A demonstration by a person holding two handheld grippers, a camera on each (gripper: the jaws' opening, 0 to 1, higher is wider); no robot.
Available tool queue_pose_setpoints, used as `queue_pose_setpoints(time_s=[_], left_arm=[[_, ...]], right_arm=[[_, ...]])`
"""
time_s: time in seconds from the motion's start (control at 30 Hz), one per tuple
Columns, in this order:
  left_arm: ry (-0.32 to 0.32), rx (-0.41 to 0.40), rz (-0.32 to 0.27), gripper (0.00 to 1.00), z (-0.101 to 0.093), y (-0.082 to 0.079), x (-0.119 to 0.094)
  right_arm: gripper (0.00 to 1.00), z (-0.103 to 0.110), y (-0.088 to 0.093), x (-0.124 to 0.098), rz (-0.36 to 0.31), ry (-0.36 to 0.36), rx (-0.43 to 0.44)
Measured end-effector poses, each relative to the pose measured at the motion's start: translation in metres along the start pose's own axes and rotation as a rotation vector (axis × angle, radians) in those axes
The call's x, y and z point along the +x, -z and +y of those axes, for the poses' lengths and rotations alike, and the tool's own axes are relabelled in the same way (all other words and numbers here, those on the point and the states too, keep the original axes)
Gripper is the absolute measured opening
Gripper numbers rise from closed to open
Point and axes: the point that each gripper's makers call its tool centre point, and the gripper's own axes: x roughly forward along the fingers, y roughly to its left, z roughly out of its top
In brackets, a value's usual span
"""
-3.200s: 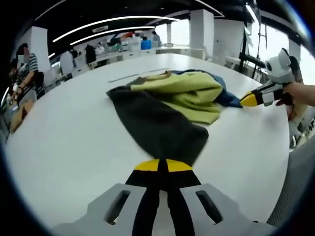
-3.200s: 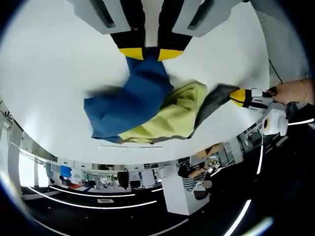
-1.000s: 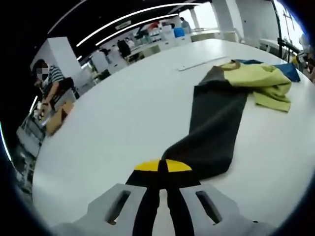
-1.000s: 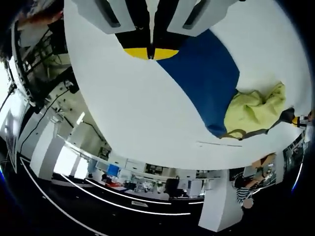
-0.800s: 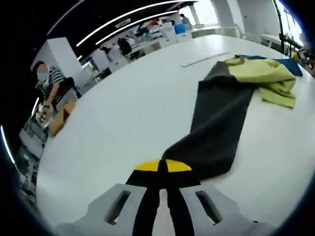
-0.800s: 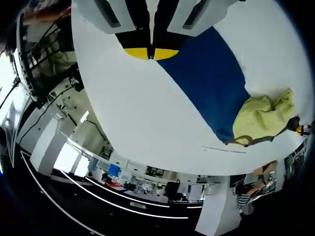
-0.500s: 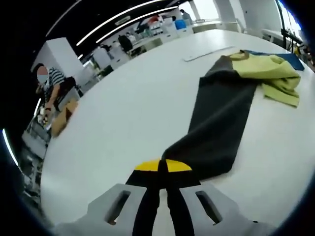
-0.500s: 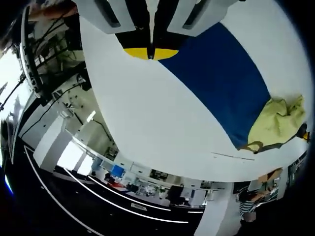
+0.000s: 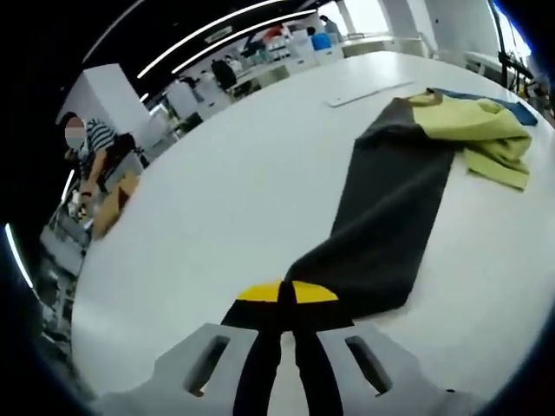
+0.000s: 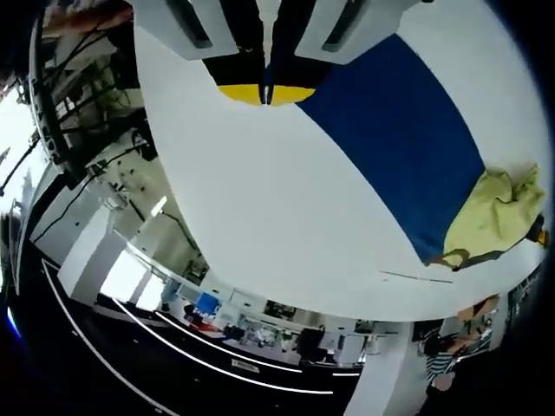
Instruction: Fold the garment on the visible template until the final outline fits inside the template.
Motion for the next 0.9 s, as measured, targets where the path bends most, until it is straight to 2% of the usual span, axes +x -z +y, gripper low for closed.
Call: queue_pose_setpoints(time_s=[0.1,0.13,0.17,0.27,0.4,0.47,0.67,0.83,0.9], left_arm=[[0.006,0.006,-0.012,0.11,-0.005,-0.004,-0.003],[0.021,-0.050,-0.035,0.14,-0.008,-0.008,-0.005],[0.027,-0.064,-0.042,0.18,-0.010,-0.009,-0.006],[0.037,-0.039,-0.062,0.29,-0.014,-0.015,-0.011],[0.083,-0.034,-0.096,0.40,-0.028,-0.022,-0.018],[0.116,-0.025,-0.116,0.43,-0.038,-0.026,-0.022],[0.196,-0.013,-0.164,0.56,-0.066,-0.037,-0.033],[0.255,0.028,-0.189,0.58,-0.090,-0.042,-0.037],[0.287,0.025,-0.202,0.59,-0.101,-0.045,-0.040]], right_arm=[[0.19,0.008,-0.005,-0.004,-0.020,-0.023,0.009],[0.22,0.012,-0.008,-0.004,-0.031,-0.039,0.023],[0.25,0.018,-0.011,-0.006,-0.044,-0.061,0.032],[0.40,0.033,-0.021,-0.011,-0.085,-0.121,0.069],[0.57,0.054,-0.034,-0.020,-0.134,-0.209,0.088],[0.63,0.068,-0.040,-0.027,-0.154,-0.264,0.080],[0.82,0.096,-0.053,-0.047,-0.201,-0.365,0.055],[0.90,0.121,-0.060,-0.065,-0.230,-0.464,0.037],[0.93,0.135,-0.061,-0.076,-0.246,-0.525,0.025]])
